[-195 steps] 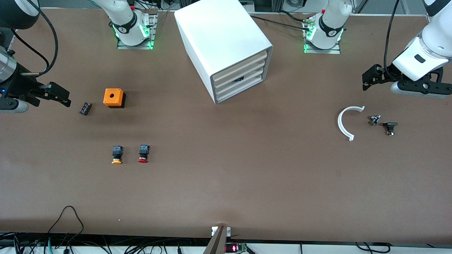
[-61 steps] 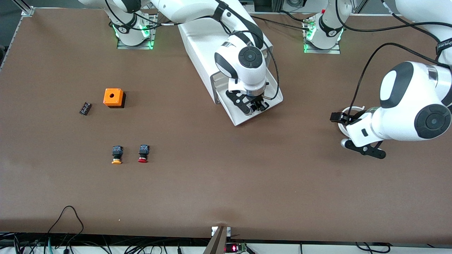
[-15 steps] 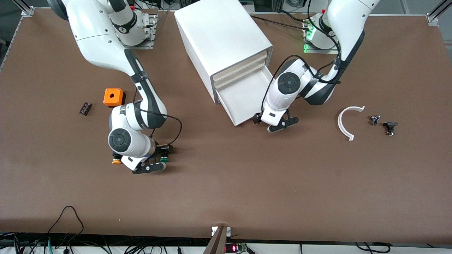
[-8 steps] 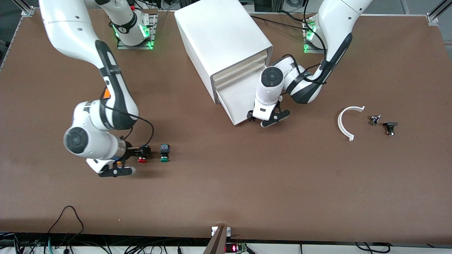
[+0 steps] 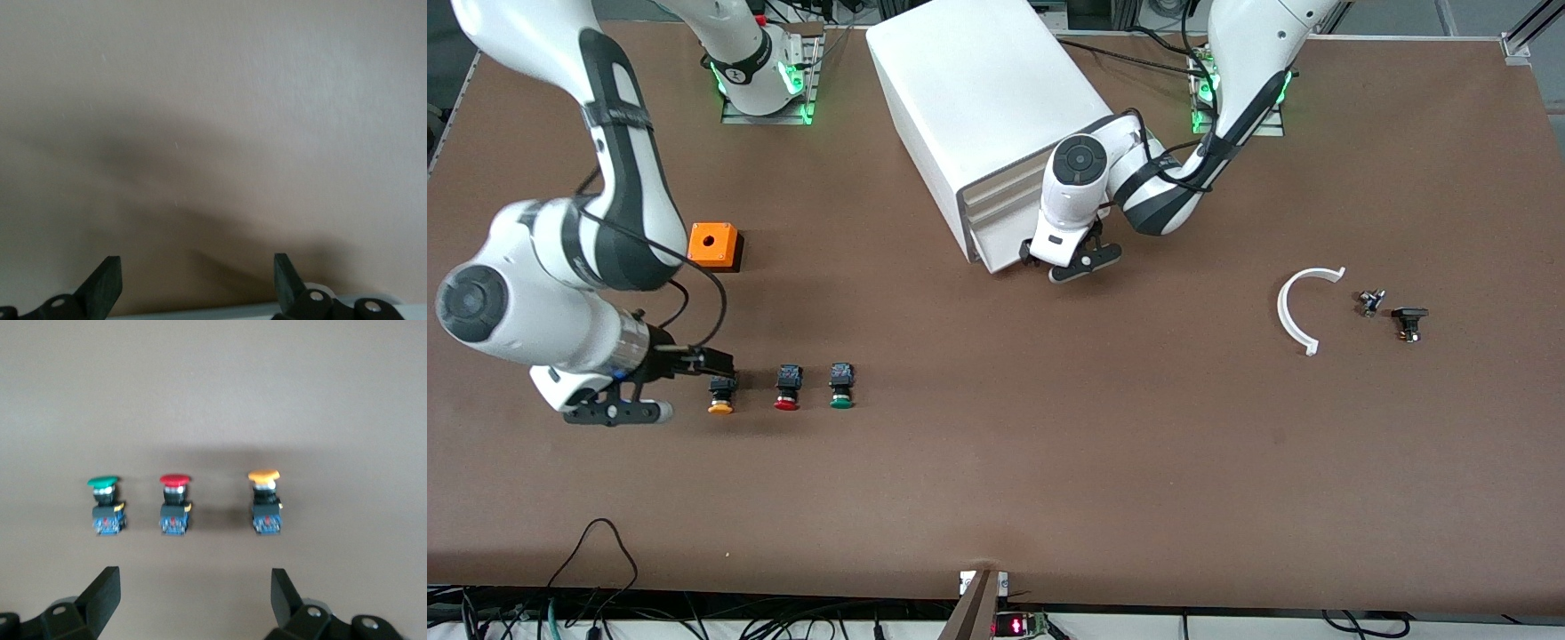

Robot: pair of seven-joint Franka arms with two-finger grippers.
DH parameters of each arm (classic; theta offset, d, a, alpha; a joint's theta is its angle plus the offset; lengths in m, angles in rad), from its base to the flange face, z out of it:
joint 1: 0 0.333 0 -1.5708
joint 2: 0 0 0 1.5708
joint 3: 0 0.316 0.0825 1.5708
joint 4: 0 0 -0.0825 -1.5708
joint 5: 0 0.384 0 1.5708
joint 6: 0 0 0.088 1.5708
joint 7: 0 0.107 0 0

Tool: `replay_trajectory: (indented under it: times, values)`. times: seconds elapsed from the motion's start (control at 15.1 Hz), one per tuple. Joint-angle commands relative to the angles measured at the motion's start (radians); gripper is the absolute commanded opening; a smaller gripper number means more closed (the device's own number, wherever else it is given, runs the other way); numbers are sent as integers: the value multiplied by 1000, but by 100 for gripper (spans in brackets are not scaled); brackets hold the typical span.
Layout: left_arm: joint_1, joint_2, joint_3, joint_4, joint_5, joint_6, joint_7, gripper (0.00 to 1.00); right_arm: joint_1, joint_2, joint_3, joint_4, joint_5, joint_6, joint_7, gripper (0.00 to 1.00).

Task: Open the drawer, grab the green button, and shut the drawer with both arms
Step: 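Open the right gripper and withdraw while the left gripper releases the drawer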

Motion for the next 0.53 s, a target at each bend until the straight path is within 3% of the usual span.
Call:
replay_trajectory:
  times: [0.0,0.13,0.46]
  values:
    - [21,-25,-51,-43,-34,1,3,100,5,-166,-13,-98,-23,-105,-5,100]
    - [21,-24,-68,-55,-37,1,3,100,5,-233,-13,-98,-80,-174,11,100]
    - [21,-24,-97,-60,-62,-2,3,100,6,-390,-10,-95,-115,-335,106,100]
